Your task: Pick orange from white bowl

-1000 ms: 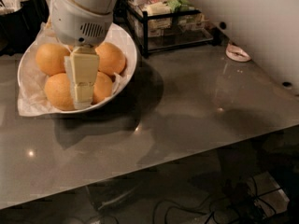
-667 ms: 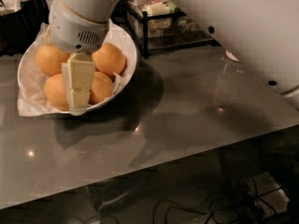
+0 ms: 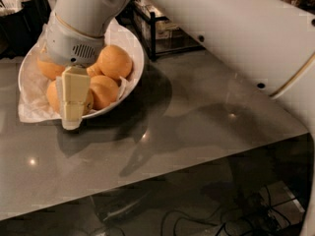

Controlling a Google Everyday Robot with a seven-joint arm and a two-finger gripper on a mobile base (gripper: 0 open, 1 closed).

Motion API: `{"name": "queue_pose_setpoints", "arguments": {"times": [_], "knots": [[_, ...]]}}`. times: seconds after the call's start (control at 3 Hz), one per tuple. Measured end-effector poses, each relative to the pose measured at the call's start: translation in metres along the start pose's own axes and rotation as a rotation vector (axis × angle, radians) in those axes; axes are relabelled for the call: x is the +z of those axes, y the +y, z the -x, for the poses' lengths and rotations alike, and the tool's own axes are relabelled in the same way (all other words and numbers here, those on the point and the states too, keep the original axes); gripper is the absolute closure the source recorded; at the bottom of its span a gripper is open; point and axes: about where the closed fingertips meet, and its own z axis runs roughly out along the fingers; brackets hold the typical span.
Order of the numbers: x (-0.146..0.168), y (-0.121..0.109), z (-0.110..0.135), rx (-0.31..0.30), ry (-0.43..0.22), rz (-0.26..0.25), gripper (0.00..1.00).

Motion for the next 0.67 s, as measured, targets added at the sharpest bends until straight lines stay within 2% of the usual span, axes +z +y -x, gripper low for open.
{"name": "queue_pose_setpoints", "arguments": {"times": [0.67], "knots": [[-0.001, -0.005, -0.026, 0.091, 0.083, -0.013, 0.00]]}}
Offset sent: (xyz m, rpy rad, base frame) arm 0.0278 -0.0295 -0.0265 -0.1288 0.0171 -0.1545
